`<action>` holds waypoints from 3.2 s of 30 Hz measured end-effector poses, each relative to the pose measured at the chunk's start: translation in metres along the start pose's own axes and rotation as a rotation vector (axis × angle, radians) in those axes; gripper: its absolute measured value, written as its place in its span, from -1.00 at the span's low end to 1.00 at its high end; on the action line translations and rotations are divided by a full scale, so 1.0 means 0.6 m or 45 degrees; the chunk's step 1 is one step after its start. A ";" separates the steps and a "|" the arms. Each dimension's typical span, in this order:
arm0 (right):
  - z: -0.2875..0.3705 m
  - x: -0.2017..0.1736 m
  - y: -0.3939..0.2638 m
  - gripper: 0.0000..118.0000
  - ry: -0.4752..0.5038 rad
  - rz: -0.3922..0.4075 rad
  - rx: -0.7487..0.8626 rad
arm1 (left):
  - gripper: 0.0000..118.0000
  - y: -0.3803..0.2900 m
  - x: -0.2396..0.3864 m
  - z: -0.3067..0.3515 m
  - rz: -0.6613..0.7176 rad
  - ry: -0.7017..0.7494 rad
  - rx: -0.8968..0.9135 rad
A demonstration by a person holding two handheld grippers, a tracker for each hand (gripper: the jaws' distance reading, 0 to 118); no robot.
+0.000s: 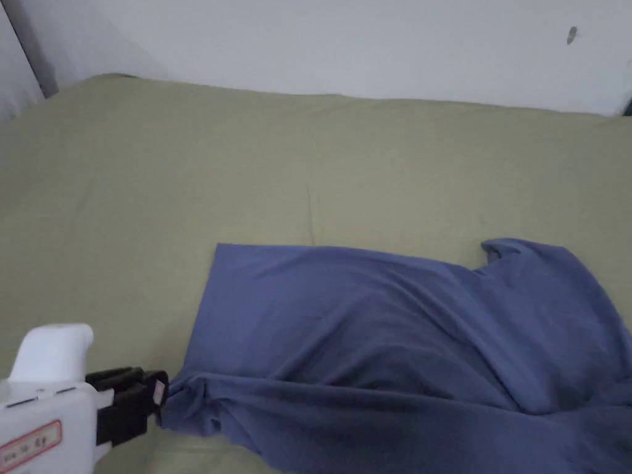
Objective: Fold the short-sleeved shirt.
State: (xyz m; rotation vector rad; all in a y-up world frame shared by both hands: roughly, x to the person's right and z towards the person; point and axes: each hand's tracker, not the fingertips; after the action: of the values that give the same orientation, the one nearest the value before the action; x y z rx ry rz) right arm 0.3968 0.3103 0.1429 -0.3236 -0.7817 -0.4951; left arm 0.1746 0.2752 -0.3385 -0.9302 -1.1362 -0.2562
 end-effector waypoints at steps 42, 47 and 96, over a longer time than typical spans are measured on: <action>0.016 -0.030 -0.003 -1.00 0.092 0.004 -0.079 | -0.86 -0.043 -0.077 -0.047 0.486 -0.318 -0.114; 0.021 0.013 -0.022 -1.00 -0.077 -0.057 -0.119 | -0.86 -0.065 -0.100 -0.012 0.475 -0.291 -0.164; 0.049 0.142 -0.040 -0.94 -0.135 -0.642 -0.508 | -0.87 -0.052 -0.090 0.042 0.298 -0.317 -0.293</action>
State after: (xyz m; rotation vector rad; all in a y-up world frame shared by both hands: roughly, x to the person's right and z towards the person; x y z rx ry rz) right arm 0.4183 0.2778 0.2278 -0.5278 -0.8670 -1.1230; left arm 0.1153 0.2605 -0.3666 -1.3164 -1.2290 -0.0816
